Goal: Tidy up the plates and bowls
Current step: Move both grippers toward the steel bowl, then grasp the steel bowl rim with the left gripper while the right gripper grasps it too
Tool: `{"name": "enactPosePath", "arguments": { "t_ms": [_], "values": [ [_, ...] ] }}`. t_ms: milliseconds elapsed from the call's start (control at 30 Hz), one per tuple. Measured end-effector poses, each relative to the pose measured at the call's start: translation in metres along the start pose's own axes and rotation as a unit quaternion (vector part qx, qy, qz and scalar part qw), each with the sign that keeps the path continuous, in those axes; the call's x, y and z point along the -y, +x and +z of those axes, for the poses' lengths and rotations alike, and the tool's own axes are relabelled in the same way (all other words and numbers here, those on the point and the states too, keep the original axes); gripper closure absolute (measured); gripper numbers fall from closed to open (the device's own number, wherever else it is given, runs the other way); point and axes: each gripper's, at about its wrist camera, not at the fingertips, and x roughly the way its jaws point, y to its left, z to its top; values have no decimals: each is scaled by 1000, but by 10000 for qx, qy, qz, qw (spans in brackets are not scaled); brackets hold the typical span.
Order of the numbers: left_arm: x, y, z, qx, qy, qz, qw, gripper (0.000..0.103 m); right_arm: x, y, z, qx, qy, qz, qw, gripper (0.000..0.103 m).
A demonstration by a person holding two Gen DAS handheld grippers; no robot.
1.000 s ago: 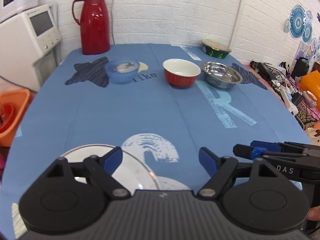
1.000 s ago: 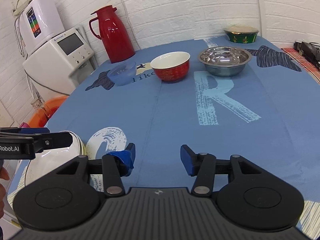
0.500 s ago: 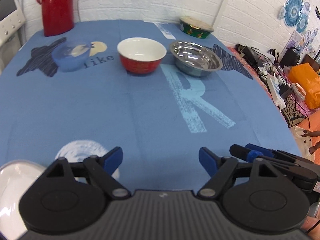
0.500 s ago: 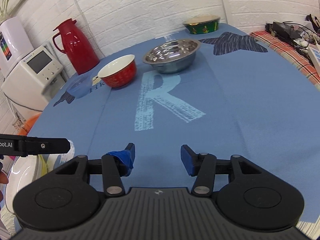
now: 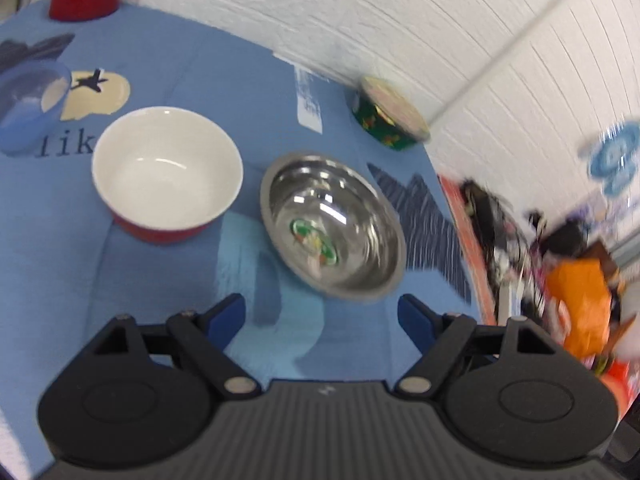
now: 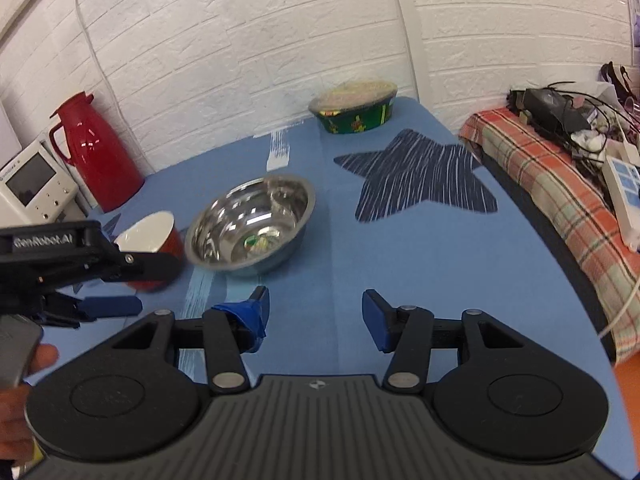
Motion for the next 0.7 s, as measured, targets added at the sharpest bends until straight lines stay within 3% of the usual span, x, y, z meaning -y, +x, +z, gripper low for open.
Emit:
{"name": "enactPosePath", "arguments": {
  "t_ms": [167, 300, 467, 633, 700],
  "values": [
    [-4, 30, 6, -3, -426, 298, 9986, 23, 9, 48, 49, -74, -122, -47, 9999, 67],
    [-16, 36, 7, 203, -846, 272, 9958, 23, 5, 94, 69, -364, -413, -112, 9984, 67],
    [-24, 44, 16, 337, -1006, 532, 9929, 23, -12, 140, 73, -740, -784, -120, 9941, 67],
    [-25, 52, 18, 325, -1089, 526, 9921, 24, -26, 168, 68, -1047, -1104, -85, 9883, 66],
    [-22, 53, 17, 324, -1046, 573, 9923, 26, -31, 171, 65, -946, -1270, -47, 9874, 66]
  ]
}}
